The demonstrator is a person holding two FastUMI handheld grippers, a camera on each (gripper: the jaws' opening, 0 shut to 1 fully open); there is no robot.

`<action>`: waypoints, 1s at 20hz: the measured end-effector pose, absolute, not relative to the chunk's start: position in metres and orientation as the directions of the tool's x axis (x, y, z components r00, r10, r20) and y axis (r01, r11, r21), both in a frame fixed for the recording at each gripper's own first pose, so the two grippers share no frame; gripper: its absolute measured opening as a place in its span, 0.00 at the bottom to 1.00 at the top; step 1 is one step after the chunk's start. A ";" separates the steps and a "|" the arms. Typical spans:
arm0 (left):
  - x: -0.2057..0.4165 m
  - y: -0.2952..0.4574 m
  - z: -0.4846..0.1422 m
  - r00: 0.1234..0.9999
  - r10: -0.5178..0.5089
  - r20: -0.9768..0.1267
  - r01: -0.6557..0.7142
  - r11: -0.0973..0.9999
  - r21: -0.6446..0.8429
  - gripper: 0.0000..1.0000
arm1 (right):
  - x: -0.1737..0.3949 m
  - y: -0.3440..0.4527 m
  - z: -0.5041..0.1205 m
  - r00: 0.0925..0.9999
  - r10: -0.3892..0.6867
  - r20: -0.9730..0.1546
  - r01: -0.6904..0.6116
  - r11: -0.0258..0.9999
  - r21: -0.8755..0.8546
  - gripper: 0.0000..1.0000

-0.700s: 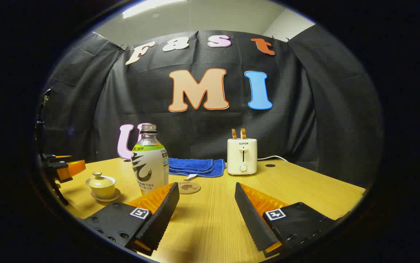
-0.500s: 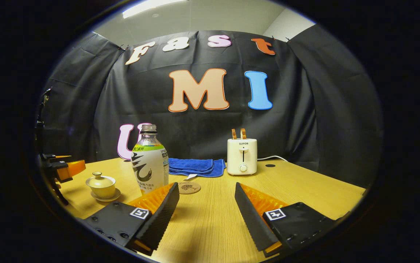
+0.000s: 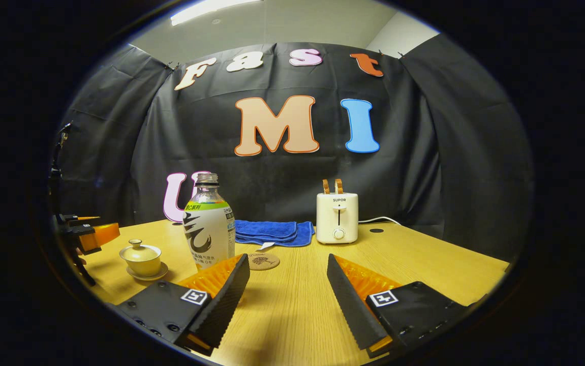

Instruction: Open the teacup lid with one hand, grasp the water bottle and pour water into the teacup with the other hand; after pouring, place the water bottle on the coaster and then close the teacup lid.

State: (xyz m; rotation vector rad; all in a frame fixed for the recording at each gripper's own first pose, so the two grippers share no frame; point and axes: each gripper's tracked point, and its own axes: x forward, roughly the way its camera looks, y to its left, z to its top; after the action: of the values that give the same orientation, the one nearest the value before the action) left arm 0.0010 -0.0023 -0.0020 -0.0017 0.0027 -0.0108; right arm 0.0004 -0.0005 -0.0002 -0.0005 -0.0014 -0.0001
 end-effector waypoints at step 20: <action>0.003 -0.012 -0.001 0.998 -0.056 0.003 0.056 0.998 -0.006 0.96 | 0.000 0.000 0.000 1.000 0.001 0.001 -0.001 1.000 -0.001 0.94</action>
State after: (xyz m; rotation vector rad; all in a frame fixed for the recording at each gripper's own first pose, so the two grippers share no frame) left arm 0.0028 -0.0124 -0.0006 -0.0057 -0.0032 -0.0560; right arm 0.0004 0.0000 -0.0002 -0.0007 -0.0012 0.0007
